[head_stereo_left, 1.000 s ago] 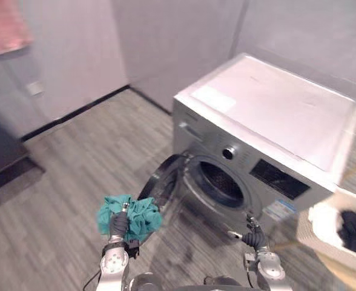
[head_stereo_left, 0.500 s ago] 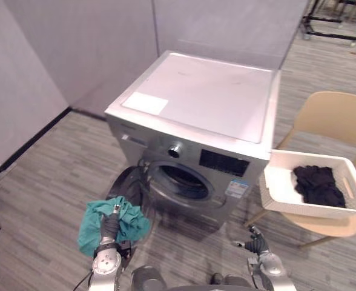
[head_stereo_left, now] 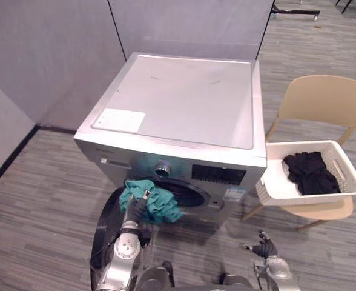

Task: Pick up the laundry basket with both hands and put the clothes into the washing machine.

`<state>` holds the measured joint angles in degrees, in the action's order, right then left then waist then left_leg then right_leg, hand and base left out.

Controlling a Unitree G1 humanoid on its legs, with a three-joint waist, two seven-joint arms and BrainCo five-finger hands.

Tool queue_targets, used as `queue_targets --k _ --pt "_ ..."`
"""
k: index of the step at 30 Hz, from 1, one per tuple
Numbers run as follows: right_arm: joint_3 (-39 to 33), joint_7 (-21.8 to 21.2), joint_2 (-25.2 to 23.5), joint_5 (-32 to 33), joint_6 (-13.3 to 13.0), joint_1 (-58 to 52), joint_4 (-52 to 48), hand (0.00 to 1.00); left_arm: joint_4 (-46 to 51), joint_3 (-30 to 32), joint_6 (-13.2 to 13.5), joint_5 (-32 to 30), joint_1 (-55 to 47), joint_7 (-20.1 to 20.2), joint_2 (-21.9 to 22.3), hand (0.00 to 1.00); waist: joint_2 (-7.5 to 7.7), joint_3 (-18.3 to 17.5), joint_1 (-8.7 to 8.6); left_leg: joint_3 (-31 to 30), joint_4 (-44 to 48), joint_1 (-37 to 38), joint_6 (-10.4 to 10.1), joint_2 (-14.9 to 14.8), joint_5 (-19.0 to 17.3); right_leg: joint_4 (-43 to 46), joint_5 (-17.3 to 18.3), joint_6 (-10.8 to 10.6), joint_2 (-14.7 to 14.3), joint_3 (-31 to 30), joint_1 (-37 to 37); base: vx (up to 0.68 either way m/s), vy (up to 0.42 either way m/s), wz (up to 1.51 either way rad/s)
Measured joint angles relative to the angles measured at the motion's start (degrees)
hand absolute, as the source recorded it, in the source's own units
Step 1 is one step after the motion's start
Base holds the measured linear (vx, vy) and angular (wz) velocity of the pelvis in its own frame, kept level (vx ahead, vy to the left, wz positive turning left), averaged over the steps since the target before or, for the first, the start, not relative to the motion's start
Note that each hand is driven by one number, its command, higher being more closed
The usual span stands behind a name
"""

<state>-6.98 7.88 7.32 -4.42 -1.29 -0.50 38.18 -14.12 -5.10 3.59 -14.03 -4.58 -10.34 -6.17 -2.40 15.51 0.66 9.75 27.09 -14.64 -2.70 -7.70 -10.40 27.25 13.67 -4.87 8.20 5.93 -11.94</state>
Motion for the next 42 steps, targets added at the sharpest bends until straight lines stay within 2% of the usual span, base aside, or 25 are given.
queue_targets --k 1,3,5,7,10,13,17,19,22,25,26,30,32,35,36,37,42 --pt "0.1 0.4 0.0 0.2 0.1 0.7 -1.0 0.0 0.0 0.1 0.0 0.2 1.0 -0.2 -0.1 1.0 0.17 0.6 0.02 0.2 2.9 -2.9 0.2 -0.7 -1.3 3.2 1.0 0.1 0.0 -0.2 -3.3 -0.24 -0.021 -0.42" --pt "0.3 2.3 -0.1 0.6 0.2 4.4 -4.9 0.0 0.1 0.5 -0.1 1.4 5.4 -1.7 -0.9 1.0 1.17 4.4 -0.05 1.2 14.4 -12.2 0.6 -3.1 -6.5 15.2 6.0 0.3 0.0 -1.9 -13.8 -0.26 -0.025 -0.37" --pt "0.3 3.4 0.0 0.7 0.4 5.6 -7.6 0.0 0.3 0.9 -0.2 2.3 7.9 -2.7 -0.9 1.0 1.81 6.0 0.02 1.1 21.3 -18.3 0.9 -4.6 -9.2 22.1 8.3 0.5 0.0 -2.9 -20.5 -0.25 -0.031 -0.27" --pt "0.6 5.3 -0.1 1.2 0.6 7.2 -13.3 0.0 2.3 1.1 -0.8 2.6 12.3 -4.9 -0.9 1.0 1.89 8.3 0.01 -0.1 31.4 -28.9 1.5 -6.4 -12.1 32.0 10.7 0.8 0.2 -3.2 -30.8 -0.23 -0.021 -0.13" --pt "0.9 7.0 -0.4 1.6 0.6 10.2 -18.7 0.0 6.1 2.4 -1.0 2.6 17.3 -7.1 -0.7 1.0 2.11 10.7 0.22 -1.7 40.6 -40.8 2.1 -7.8 -13.7 41.3 12.6 1.4 0.4 -3.5 -42.4 -0.17 -0.02 0.0" --pt "0.7 8.9 -1.5 1.7 0.4 12.1 -24.3 0.0 9.3 3.6 -1.3 2.6 21.8 -9.7 -0.5 1.0 2.6 11.4 0.47 -2.9 48.3 -51.4 2.5 -8.5 -14.7 49.5 14.2 1.4 0.5 -4.4 -52.9 -0.13 -0.027 -0.01" --pt "-0.1 10.3 -2.9 2.2 0.0 12.4 -26.5 0.0 12.5 3.4 -2.1 2.3 28.0 -12.5 -1.0 1.0 3.1 12.1 0.49 -5.1 55.8 -60.8 2.7 -9.2 -15.9 57.1 15.9 1.7 0.4 -4.9 -61.6 -0.09 -0.049 0.01" --pt "-0.5 10.9 -3.0 3.4 -0.5 12.1 -27.4 0.0 13.5 3.5 -2.4 2.1 34.1 -14.9 -2.8 1.0 4.0 12.6 0.26 -5.3 59.1 -65.3 2.7 -9.3 -16.3 61.0 16.6 1.7 0.5 -5.9 -66.5 -0.07 -0.072 0.02" --pt "-1.7 10.9 -3.4 4.6 -2.4 11.7 -29.6 0.0 13.8 3.4 -3.3 1.9 39.8 -17.1 -5.8 1.0 4.18 12.7 -0.15 -6.6 61.8 -68.8 2.8 -9.4 -16.2 63.6 16.9 1.9 0.3 -5.7 -69.5 -0.04 -0.058 0.0" --pt "-2.5 10.9 -3.6 5.1 -3.4 11.2 -29.7 0.0 13.8 3.3 -3.4 0.7 46.2 -19.1 -9.0 1.0 5.06 13.2 -0.3 -7.2 63.5 -70.3 2.8 -9.6 -16.3 65.4 17.1 2.1 0.0 -5.8 -70.9 -0.01 -0.052 -0.02" --pt "-2.5 10.9 -3.6 5.2 -4.3 11.3 -29.8 0.0 13.8 2.8 -4.1 -0.8 49.6 -20.6 -10.8 1.0 5.22 13.2 -0.91 -7.2 63.8 -71.0 2.8 -9.7 -16.3 65.7 17.1 2.1 -0.1 -5.8 -71.6 0.0 -0.038 -0.02" --pt "-2.4 10.7 -4.0 6.1 -5.1 11.3 -30.0 0.0 13.2 1.2 -5.7 -2.6 54.8 -22.2 -13.4 1.0 5.47 13.2 -1.47 -7.1 64.0 -71.2 2.8 -9.9 -16.2 65.8 17.0 2.2 -0.2 -5.9 -72.0 0.02 -0.029 -0.03" --pt "-2.1 10.5 -4.2 6.2 -5.2 11.3 -30.0 0.0 10.8 0.3 -5.7 -3.0 58.9 -22.3 -14.7 1.0 6.2 13.4 -1.58 -7.0 64.0 -71.3 2.8 -10.2 -16.2 65.9 16.8 2.4 -0.4 -5.9 -72.3 0.03 -0.041 -0.06" --pt "-1.9 10.2 -4.8 6.3 -6.1 11.5 -30.0 0.0 4.4 0.1 -5.9 -3.0 65.0 -22.2 -16.0 1.0 6.93 13.4 -2.6 -6.9 64.0 -71.8 2.8 -10.4 -16.2 65.8 16.8 2.3 -0.7 -6.1 -73.0 0.03 -0.035 -0.06" --pt "-1.6 9.6 -4.8 6.5 -6.2 11.6 -29.9 0.0 1.0 0.0 -6.2 -3.0 67.7 -22.1 -16.8 1.0 7.6 13.5 -2.92 -6.5 64.0 -71.9 2.8 -10.8 -16.2 65.7 16.5 2.2 -1.3 -6.2 -73.5 0.04 -0.03 -0.24" --pt "-1.1 9.3 -4.8 6.6 -6.2 11.8 -29.9 0.0 -2.5 0.0 -6.7 -3.0 70.3 -22.0 -17.8 0.0 7.84 13.5 -3.07 -6.7 64.2 -72.5 2.8 -11.7 -16.2 65.3 16.0 2.6 -1.8 -6.1 -73.9 0.05 -0.022 -0.28" --pt "-1.1 8.5 -5.6 7.2 -7.6 12.3 -29.3 0.0 -14.3 -0.4 -8.3 -3.1 79.0 -17.9 -18.7 0.0 8.77 13.3 -3.85 -6.7 64.1 -73.9 2.8 -12.9 -16.2 64.4 15.0 2.5 -3.2 -5.9 -75.5 0.04 -0.016 -0.17"
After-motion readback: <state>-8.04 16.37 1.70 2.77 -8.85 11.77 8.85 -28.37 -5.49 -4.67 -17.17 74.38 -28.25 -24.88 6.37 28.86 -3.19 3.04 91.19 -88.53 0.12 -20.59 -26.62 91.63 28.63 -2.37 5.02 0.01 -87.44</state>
